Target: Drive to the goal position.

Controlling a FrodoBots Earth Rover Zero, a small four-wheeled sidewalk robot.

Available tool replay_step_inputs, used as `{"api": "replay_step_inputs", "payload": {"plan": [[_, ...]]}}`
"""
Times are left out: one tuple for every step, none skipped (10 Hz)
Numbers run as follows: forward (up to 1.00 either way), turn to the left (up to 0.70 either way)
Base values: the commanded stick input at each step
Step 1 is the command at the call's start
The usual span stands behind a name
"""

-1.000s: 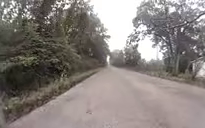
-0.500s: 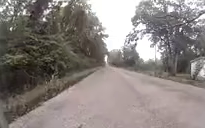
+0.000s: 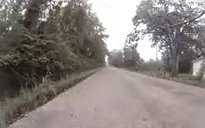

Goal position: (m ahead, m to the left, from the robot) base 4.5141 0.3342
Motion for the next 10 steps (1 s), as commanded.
{"api": "replay_step_inputs", "payload": {"plan": [[0.70,0.00],[0.70,0.00],[0.70,0.00],[0.70,0.00],[0.70,0.00],[0.70,0.00],[0.70,0.00],[0.70,0.00],[0.70,0.00],[0.70,0.00]]}}
